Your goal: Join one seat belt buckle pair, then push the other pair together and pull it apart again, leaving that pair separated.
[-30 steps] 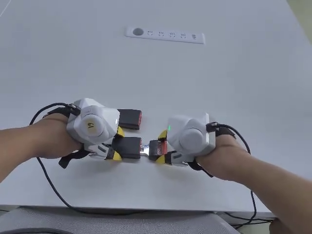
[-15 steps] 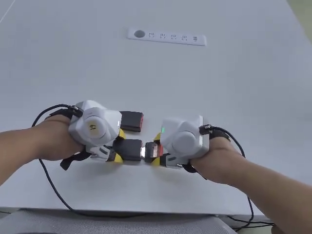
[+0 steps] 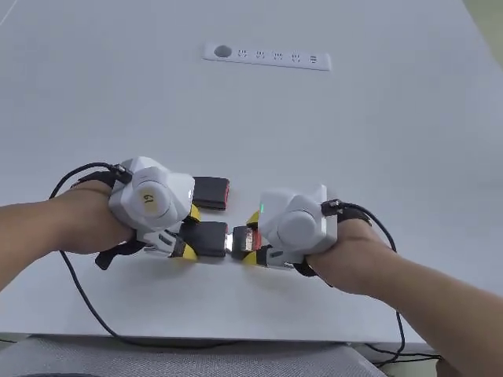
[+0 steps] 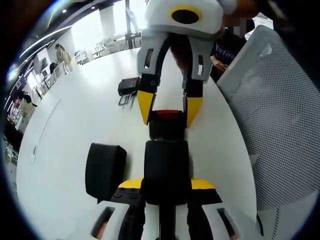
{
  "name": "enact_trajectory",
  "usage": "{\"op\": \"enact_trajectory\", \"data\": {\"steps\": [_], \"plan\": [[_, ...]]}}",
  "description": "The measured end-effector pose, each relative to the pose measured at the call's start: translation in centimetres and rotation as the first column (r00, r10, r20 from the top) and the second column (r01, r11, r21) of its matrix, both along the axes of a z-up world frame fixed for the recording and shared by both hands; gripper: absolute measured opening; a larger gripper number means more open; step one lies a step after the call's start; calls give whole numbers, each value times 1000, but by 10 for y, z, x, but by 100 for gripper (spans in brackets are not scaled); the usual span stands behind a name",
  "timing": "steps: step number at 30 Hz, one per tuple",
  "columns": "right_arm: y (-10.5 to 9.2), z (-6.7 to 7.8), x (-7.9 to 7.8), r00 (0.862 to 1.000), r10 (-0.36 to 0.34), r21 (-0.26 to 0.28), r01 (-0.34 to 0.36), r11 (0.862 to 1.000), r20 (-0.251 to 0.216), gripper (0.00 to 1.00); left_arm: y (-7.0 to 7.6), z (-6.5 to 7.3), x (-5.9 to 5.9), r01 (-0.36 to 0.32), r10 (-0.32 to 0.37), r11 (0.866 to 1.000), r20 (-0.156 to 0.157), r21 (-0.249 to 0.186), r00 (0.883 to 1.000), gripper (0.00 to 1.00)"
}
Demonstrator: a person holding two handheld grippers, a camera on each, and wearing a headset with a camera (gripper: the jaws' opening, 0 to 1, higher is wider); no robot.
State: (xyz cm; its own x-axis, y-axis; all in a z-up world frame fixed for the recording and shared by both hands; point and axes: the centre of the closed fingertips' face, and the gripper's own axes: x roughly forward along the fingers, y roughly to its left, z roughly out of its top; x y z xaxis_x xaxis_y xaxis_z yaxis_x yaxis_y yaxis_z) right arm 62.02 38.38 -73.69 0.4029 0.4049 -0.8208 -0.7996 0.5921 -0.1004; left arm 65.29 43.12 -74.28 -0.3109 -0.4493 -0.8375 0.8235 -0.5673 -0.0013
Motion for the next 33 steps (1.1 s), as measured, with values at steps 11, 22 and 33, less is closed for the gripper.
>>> {"op": "enact_trajectory", "data": {"steps": [11, 22, 33], "plan": [[-1, 0, -2, 1000, 3, -6, -3, 1000, -15, 26, 0, 2, 1, -39, 39, 999, -15, -16, 999, 30], [-1, 0, -2, 1000, 0, -1, 0, 1000, -15, 27, 0, 3, 1, -32, 32, 999, -8, -11, 999, 30], [-1, 2, 0, 1000, -12, 42, 13, 999, -26, 28, 1, 3, 2, -36, 36, 999, -1, -2, 999, 31]]}}
